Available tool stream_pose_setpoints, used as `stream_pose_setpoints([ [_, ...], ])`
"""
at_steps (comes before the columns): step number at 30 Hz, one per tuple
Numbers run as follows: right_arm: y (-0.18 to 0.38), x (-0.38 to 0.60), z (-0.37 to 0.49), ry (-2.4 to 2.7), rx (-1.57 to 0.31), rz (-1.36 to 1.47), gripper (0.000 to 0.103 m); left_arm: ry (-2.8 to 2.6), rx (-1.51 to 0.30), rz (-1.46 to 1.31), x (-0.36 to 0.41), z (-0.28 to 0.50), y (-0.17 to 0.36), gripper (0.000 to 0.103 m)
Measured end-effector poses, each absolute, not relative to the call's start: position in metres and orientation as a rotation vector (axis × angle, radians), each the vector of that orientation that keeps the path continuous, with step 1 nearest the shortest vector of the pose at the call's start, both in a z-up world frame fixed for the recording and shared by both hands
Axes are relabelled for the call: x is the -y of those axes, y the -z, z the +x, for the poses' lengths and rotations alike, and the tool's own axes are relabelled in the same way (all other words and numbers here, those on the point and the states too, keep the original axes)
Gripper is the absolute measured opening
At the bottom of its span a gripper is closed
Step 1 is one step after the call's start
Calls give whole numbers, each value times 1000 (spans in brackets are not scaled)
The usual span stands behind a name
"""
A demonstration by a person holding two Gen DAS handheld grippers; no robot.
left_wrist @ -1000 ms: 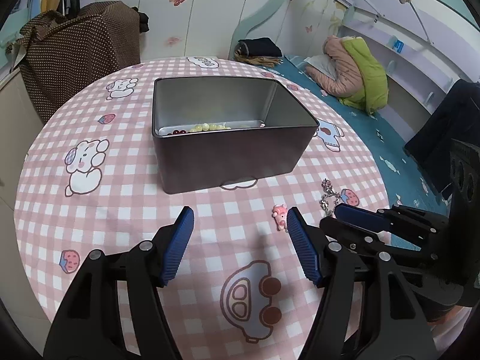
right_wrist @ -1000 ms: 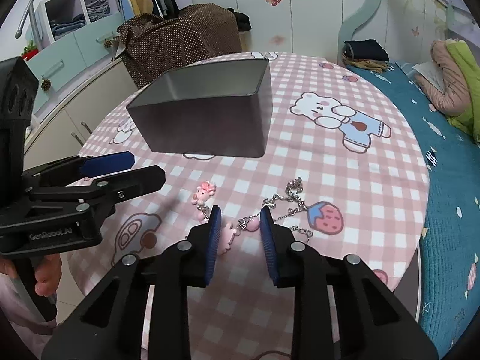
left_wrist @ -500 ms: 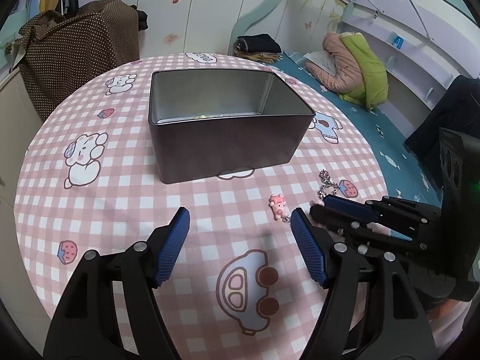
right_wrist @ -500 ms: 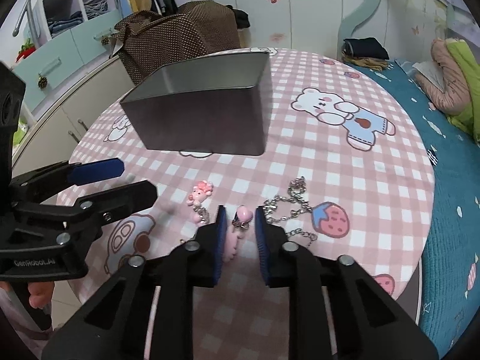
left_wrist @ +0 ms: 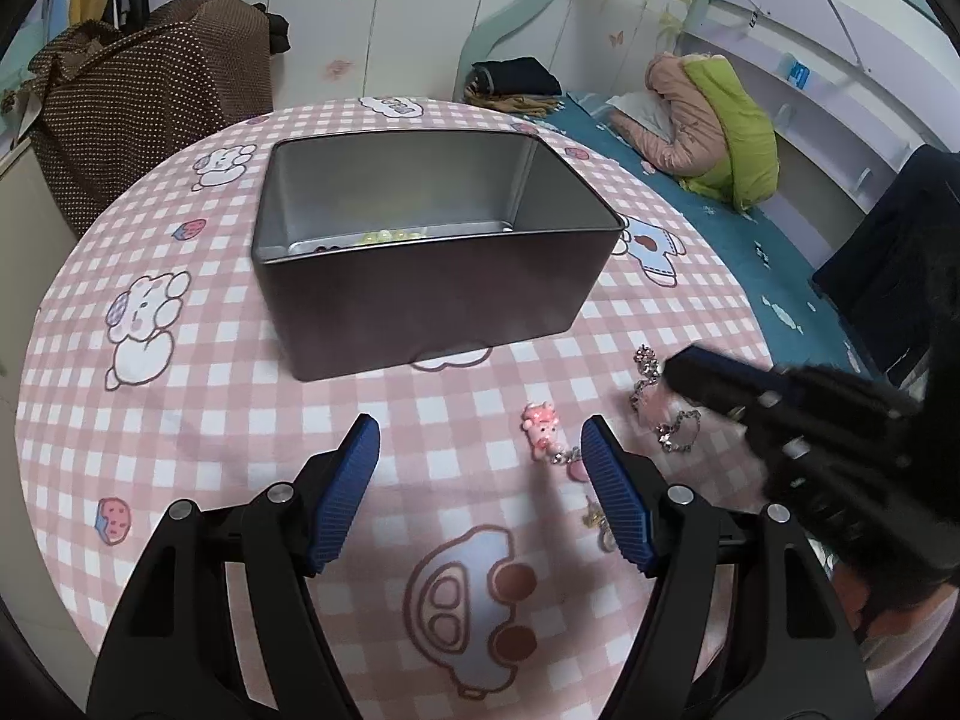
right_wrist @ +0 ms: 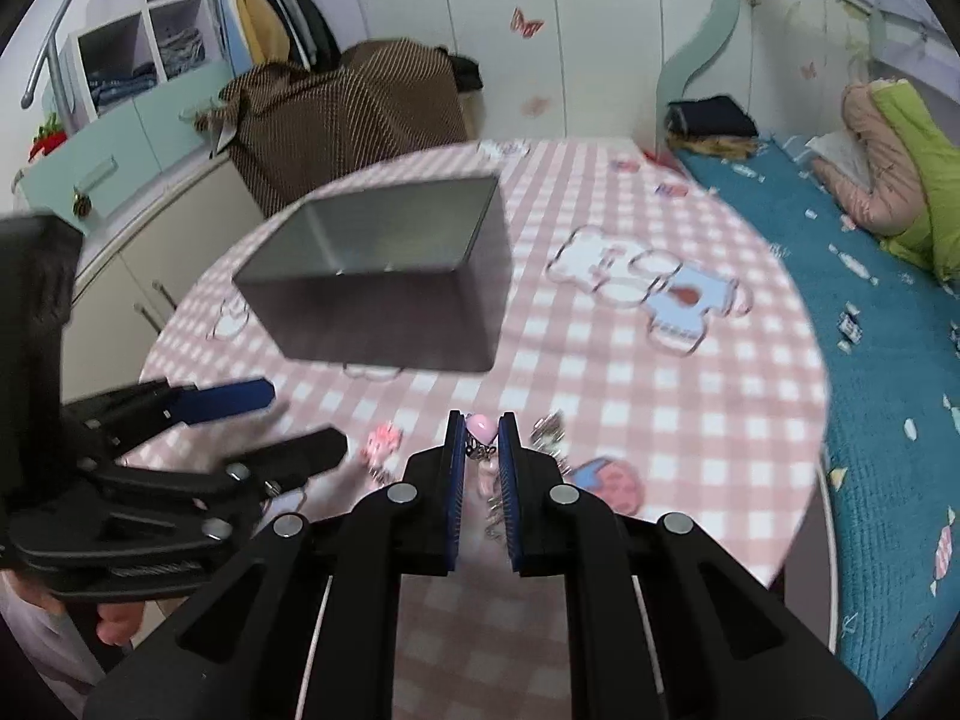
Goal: Organize jewelry
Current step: 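Grasp a pink charm with the right gripper while the left grasps another pink charm, then carry both pink charms over the grey box and release them inside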
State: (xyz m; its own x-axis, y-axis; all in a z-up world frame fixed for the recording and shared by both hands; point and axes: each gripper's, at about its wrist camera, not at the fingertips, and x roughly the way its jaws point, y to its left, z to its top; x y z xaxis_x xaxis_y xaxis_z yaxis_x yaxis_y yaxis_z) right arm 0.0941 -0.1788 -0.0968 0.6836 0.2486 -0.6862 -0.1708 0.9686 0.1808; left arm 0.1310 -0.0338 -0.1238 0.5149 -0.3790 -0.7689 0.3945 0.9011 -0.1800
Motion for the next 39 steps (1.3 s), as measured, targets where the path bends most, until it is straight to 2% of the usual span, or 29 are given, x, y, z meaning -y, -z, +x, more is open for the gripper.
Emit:
stream_pose_setpoints([
  [3, 89, 188, 95, -218, -758, 112, 10, 469, -923, 39, 44, 133, 126, 65],
  [7, 85, 200, 96, -203, -738, 128, 10, 456, -946, 71, 57, 138, 133, 51],
  [9, 86, 202, 97, -202, -738, 136, 10, 428, -951, 94, 61, 139, 137, 49],
  [11, 89, 206, 99, -211, -748, 156, 10, 403, -944, 130, 64, 137, 139, 41],
  [13, 92, 209, 101, -208, -756, 167, 10, 383, -939, 143, 63, 137, 139, 25],
  [15, 94, 211, 101, -216, -760, 180, 10, 371, -940, 139, 59, 139, 140, 15],
  [22, 90, 212, 99, -219, -749, 182, 10, 396, -947, 1, 34, 141, 132, 15],
  [39, 66, 196, 111, -241, -693, 176, 10, 414, -808, -119, 8, 130, 78, 15],
])
